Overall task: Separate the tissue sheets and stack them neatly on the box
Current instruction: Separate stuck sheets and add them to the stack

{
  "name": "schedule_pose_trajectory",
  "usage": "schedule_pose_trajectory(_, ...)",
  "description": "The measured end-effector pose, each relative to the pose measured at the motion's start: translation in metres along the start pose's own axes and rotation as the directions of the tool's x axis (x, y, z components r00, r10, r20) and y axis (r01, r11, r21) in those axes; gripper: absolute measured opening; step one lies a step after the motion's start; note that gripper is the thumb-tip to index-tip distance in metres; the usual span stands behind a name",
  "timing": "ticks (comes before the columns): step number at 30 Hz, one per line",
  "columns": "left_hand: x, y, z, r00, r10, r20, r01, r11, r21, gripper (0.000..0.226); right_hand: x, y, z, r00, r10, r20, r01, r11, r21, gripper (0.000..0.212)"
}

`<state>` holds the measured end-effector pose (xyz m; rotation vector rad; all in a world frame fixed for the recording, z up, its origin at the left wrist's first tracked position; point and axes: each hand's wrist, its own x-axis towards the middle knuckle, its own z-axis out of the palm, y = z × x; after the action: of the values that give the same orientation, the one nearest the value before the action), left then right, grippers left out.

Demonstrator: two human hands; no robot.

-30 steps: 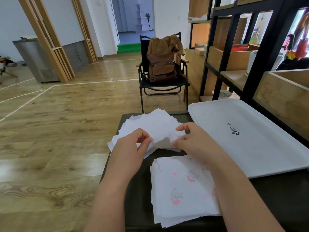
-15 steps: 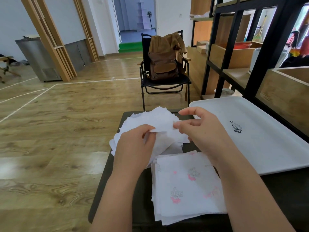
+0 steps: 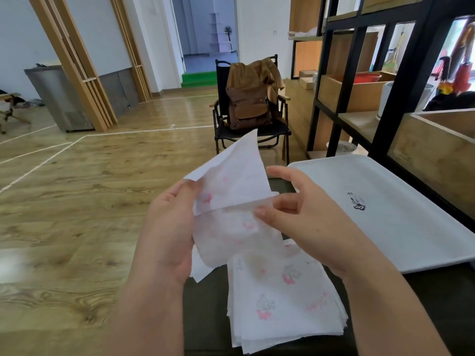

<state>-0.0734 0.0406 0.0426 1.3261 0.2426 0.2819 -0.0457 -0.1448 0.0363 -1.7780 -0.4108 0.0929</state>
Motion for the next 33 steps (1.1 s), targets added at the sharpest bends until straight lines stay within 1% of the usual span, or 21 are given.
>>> schedule_pose_trajectory(1,-0.001,-0.001,0.001,0.999,-0.032,-0.025,0.033,0.998,0.052,0.027,0.0,-0.001,0.001,0.999,-0.029,-0.03,0.029,0.999,0.015,0.057)
schedule_pose_trajectory(3,0.001,-0.006,0.0,0.998,-0.044,-0.037,0.05,0.984,0.171,0.015,0.0,-0.003,0.002,0.993,-0.086,-0.086,0.088,0.996,0.017,0.056)
schedule_pose_trajectory(5,0.001,-0.009,-0.003,1.0,-0.005,-0.009,0.008,0.945,0.327,0.031,0.0,-0.001,0.002,0.984,-0.119,-0.133,0.121,0.993,0.012,0.054)
schedule_pose_trajectory(6,0.001,-0.009,-0.006,0.999,0.031,0.029,-0.039,0.933,0.359,0.032,-0.001,0.0,0.0,0.979,-0.131,-0.158,0.135,0.991,0.012,0.053)
schedule_pose_trajectory(9,-0.005,0.002,-0.004,0.977,0.126,0.174,-0.181,0.919,0.351,0.019,-0.001,0.004,-0.004,0.958,-0.163,-0.235,0.17,0.985,0.01,0.05)
schedule_pose_trajectory(11,-0.007,0.005,-0.004,0.964,0.167,0.207,-0.234,0.901,0.365,0.023,-0.001,0.004,-0.007,0.946,-0.178,-0.27,0.186,0.983,0.004,0.048)
schedule_pose_trajectory(14,-0.008,0.006,-0.005,0.957,0.21,0.202,-0.277,0.867,0.414,0.021,-0.003,0.004,-0.009,0.942,-0.2,-0.269,0.198,0.98,-0.035,0.046)
schedule_pose_trajectory(16,-0.008,0.004,-0.006,0.952,0.24,0.191,-0.304,0.817,0.489,0.014,-0.004,0.004,-0.009,0.945,-0.206,-0.254,0.193,0.978,-0.076,0.044)
schedule_pose_trajectory(19,-0.008,0.002,-0.006,0.935,0.297,0.194,-0.354,0.738,0.574,0.011,-0.006,0.002,-0.008,0.95,-0.203,-0.237,0.183,0.978,-0.103,0.042)
schedule_pose_trajectory(21,-0.008,0.001,-0.005,0.922,0.334,0.196,-0.384,0.719,0.579,0.013,-0.006,0.003,-0.008,0.948,-0.202,-0.244,0.17,0.974,-0.147,0.04)
schedule_pose_trajectory(22,-0.009,0.002,-0.005,0.915,0.352,0.199,-0.4,0.718,0.57,0.014,-0.006,0.003,-0.008,0.947,-0.204,-0.248,0.155,0.967,-0.202,0.038)
schedule_pose_trajectory(24,-0.008,0.002,-0.005,0.896,0.391,0.213,-0.441,0.718,0.538,0.015,-0.005,0.004,-0.007,0.96,-0.181,-0.213,0.108,0.943,-0.315,0.033)
schedule_pose_trajectory(25,-0.008,0.003,-0.005,0.885,0.407,0.224,-0.462,0.715,0.525,0.016,-0.005,0.005,-0.006,0.968,-0.166,-0.187,0.096,0.938,-0.332,0.03)
schedule_pose_trajectory(29,-0.009,0.006,-0.005,0.856,0.434,0.281,-0.515,0.678,0.523,0.016,-0.008,-0.001,-0.007,0.968,-0.21,-0.135,0.183,0.965,-0.189,0.007)
schedule_pose_trajectory(33,-0.02,0.015,0.0,0.839,0.438,0.324,-0.541,0.734,0.411,0.007,-0.017,-0.017,-0.011,0.963,-0.245,-0.113,0.231,0.965,-0.127,0.011)
